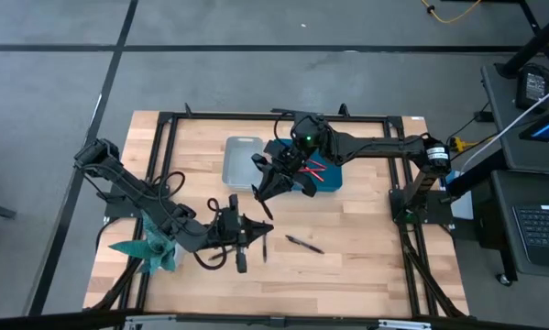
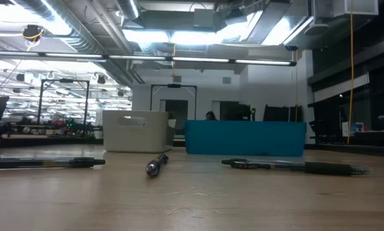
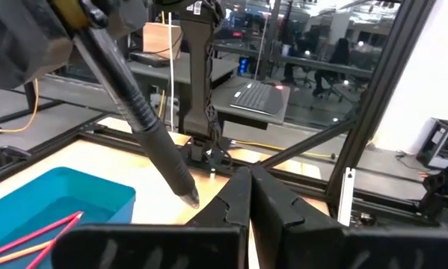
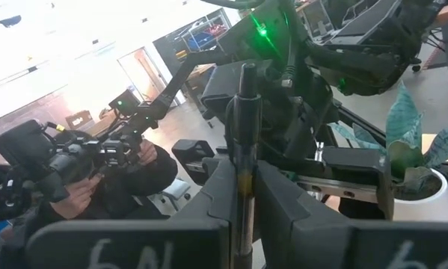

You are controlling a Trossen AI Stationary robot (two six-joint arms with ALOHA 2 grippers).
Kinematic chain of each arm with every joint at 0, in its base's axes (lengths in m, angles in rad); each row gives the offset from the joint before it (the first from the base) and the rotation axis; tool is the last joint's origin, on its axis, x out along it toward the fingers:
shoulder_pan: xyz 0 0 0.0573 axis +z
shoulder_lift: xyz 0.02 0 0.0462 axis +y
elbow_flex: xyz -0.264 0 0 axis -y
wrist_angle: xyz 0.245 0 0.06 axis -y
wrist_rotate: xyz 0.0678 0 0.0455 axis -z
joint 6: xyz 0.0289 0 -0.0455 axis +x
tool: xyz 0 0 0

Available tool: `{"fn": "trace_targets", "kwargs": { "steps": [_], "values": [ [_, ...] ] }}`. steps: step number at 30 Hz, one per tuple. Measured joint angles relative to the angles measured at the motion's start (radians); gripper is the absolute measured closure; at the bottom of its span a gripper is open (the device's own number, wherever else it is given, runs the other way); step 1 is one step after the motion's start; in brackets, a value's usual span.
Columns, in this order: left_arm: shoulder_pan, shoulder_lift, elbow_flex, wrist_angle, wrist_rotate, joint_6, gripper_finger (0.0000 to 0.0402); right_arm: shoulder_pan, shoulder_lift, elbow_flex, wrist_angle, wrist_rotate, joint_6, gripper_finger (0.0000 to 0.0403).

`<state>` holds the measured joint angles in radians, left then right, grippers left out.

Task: Sort pens & pencils
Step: Put the black pen into the gray bin

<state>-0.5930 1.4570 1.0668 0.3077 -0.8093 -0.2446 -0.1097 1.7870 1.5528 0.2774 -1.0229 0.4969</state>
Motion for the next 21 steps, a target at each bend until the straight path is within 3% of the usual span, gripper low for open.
{"fn": "trace_targets", "kwargs": {
  "steps": [21],
  "values": [
    [0.019, -0.001, 0.0, 0.032, 0.006, 0.075, 0.0401, 0.001, 0.0, 0.0, 0.002, -0.001, 0.004, 0.0369]
  ]
}}
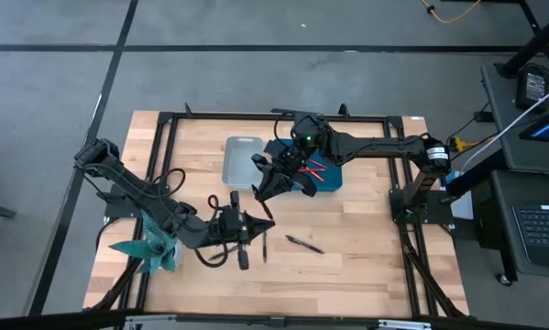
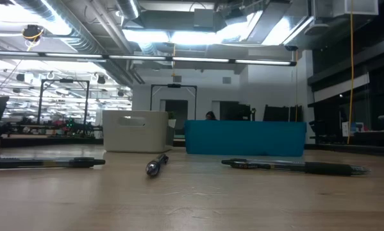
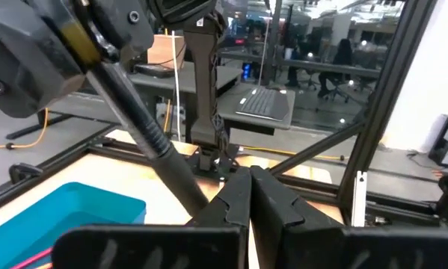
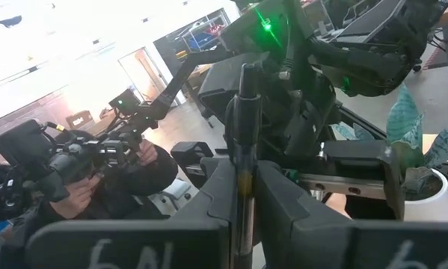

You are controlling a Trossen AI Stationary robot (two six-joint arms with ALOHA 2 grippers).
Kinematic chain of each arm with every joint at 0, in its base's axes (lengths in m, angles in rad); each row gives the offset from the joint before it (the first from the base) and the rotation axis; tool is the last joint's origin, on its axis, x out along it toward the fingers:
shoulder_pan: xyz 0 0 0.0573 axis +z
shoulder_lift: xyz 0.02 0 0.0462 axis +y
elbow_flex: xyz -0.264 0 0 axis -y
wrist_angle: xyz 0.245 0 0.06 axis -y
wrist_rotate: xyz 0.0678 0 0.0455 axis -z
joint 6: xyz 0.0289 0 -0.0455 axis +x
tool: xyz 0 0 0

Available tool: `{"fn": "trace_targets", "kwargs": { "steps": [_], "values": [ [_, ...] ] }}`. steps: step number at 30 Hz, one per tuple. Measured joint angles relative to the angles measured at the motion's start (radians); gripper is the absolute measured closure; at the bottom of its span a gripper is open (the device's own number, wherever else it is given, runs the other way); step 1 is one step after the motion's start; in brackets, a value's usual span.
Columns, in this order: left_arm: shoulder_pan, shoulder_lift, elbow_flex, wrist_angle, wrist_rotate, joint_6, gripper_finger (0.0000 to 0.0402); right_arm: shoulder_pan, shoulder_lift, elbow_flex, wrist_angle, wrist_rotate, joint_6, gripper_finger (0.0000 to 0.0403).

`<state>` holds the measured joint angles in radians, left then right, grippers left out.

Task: Sort pens & pencils
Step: Put the black pen into the gray bin

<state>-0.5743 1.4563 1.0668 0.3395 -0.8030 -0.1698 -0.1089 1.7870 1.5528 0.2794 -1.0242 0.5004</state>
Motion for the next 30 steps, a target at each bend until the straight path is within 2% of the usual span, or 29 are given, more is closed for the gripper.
{"fn": "trace_targets", "kwargs": {
  "steps": [6, 12, 30],
  "values": [
    [-0.004, 0.0, 0.0, -0.004, -0.013, -0.002, 0.0401, 0.0, 0.0, 0.0, 0.0, -0.001, 0.016, 0.0369],
    [-0.034, 0.0, 0.0, -0.01, -0.127, -0.004, 0.0397, 0.0, 0.0, 0.0, 0.001, -0.008, 0.017, 0.0369],
    [-0.026, 0.0, 0.0, -0.011, -0.108, -0.038, 0.0345, 0.0, 0.0, 0.0, 0.009, -0.009, 0.021, 0.0369]
  ]
}}
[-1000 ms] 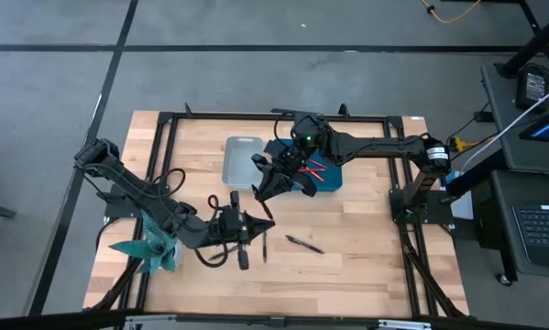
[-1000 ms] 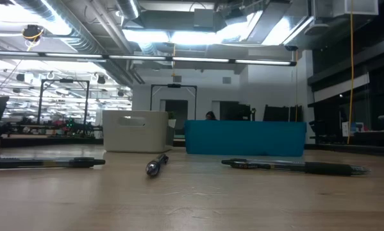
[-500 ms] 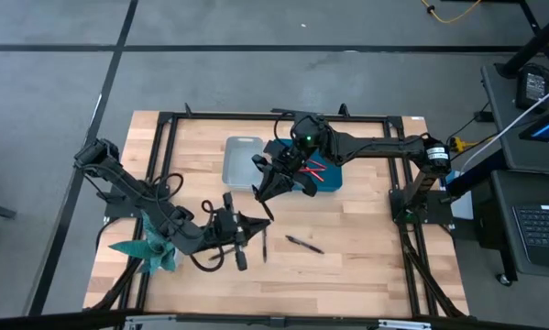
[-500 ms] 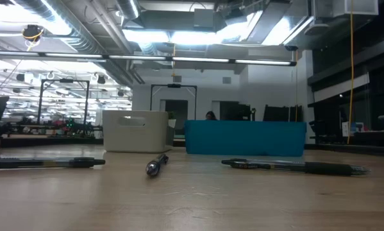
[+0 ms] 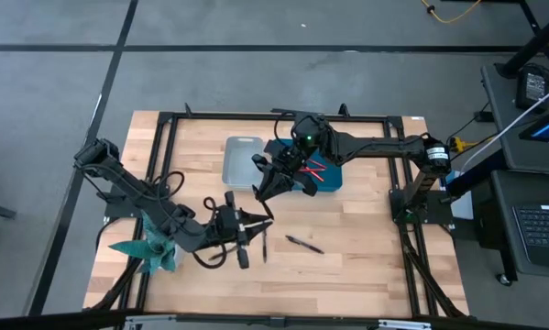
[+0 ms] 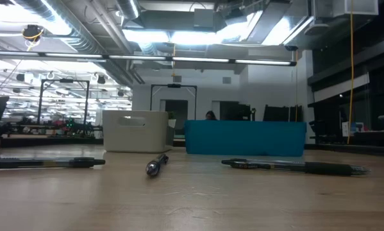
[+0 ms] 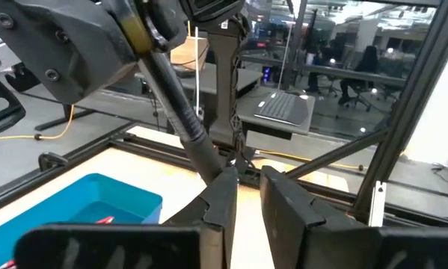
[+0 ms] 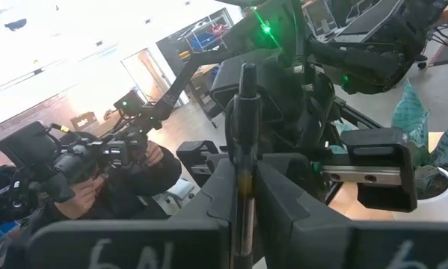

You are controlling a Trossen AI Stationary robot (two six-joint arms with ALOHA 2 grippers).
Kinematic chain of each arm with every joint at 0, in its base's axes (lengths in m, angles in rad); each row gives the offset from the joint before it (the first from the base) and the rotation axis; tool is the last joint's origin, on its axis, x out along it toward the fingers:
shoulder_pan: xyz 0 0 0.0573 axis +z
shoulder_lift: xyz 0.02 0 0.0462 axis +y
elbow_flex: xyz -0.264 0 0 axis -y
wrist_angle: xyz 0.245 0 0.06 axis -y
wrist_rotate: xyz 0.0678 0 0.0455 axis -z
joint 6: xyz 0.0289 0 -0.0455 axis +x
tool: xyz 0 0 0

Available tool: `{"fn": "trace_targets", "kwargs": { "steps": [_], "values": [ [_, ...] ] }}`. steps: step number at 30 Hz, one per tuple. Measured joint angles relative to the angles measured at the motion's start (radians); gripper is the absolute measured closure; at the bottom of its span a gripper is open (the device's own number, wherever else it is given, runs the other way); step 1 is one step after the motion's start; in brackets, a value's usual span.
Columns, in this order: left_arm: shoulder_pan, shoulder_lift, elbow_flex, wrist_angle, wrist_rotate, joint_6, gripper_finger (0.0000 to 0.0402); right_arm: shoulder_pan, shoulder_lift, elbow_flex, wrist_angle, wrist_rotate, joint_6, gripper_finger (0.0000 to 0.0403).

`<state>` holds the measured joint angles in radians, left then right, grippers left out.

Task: Sort pens & pencils
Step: Put the black pen into the gray bin

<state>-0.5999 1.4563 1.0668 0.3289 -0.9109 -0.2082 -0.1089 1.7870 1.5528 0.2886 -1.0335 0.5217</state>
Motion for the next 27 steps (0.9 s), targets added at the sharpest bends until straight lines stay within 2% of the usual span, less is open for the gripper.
{"fn": "trace_targets", "kwargs": {
  "steps": [11, 19, 22, 25, 27],
  "values": [
    [0.049, 0.0, 0.0, -0.005, 0.098, -0.022, 0.0344, 0.013, 0.0, 0.0, 0.004, -0.008, 0.009, 0.0369],
    [0.056, 0.0, 0.0, -0.005, 0.102, -0.02, 0.0346, 0.013, 0.0, 0.0, 0.009, -0.008, 0.02, 0.0369],
    [0.056, 0.0, 0.0, -0.005, 0.102, -0.011, 0.0361, 0.014, 0.0, 0.0, 0.009, -0.009, 0.022, 0.0369],
    [0.057, 0.0, 0.0, -0.006, 0.116, 0.017, 0.0393, 0.015, 0.0, 0.0, 0.011, -0.012, 0.024, 0.0369],
    [0.057, 0.0, 0.0, -0.006, 0.118, 0.024, 0.0397, 0.015, 0.0, 0.0, 0.011, -0.012, 0.024, 0.0369]
  ]
}}
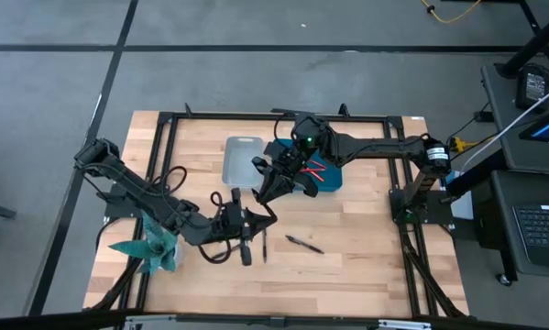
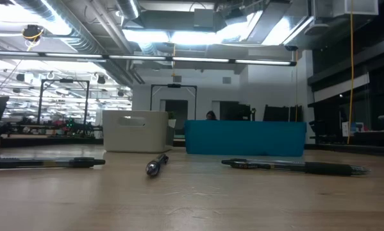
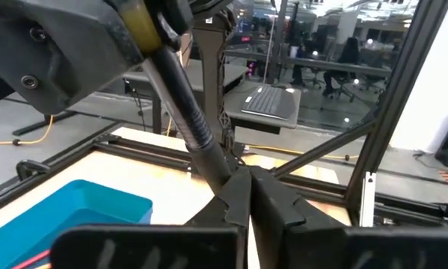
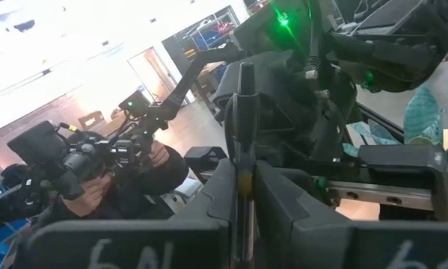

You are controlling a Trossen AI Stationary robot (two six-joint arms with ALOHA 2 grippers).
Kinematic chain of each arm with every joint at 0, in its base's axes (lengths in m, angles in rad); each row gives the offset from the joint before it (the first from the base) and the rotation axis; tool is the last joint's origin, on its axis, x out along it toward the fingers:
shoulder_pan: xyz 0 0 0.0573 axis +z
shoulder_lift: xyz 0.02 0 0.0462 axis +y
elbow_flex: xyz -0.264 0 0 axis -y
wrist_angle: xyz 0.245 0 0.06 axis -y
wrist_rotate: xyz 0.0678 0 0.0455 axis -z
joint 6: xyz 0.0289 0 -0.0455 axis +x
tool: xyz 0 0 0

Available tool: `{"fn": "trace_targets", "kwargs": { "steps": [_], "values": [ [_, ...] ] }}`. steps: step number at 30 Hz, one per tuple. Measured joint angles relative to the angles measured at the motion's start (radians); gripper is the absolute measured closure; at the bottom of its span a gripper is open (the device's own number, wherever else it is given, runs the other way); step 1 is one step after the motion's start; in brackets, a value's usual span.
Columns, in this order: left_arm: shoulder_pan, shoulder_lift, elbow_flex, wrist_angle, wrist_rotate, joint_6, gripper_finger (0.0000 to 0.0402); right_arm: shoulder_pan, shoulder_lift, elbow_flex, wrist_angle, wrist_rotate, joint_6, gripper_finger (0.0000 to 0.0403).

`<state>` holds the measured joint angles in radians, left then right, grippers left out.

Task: Sort pens & pencils
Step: Put the black pen into the gray bin

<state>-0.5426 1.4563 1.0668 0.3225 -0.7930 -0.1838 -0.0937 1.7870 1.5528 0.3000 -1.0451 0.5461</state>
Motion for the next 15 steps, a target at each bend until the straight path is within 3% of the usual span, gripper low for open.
{"fn": "trace_targets", "kwargs": {
  "steps": [15],
  "values": [
    [0.0, 0.0, 0.0, 0.0, 0.001, 0.02, 0.0401, 0.001, 0.0, 0.0, 0.005, 0.0, 0.0, 0.0369]
  ]
}}
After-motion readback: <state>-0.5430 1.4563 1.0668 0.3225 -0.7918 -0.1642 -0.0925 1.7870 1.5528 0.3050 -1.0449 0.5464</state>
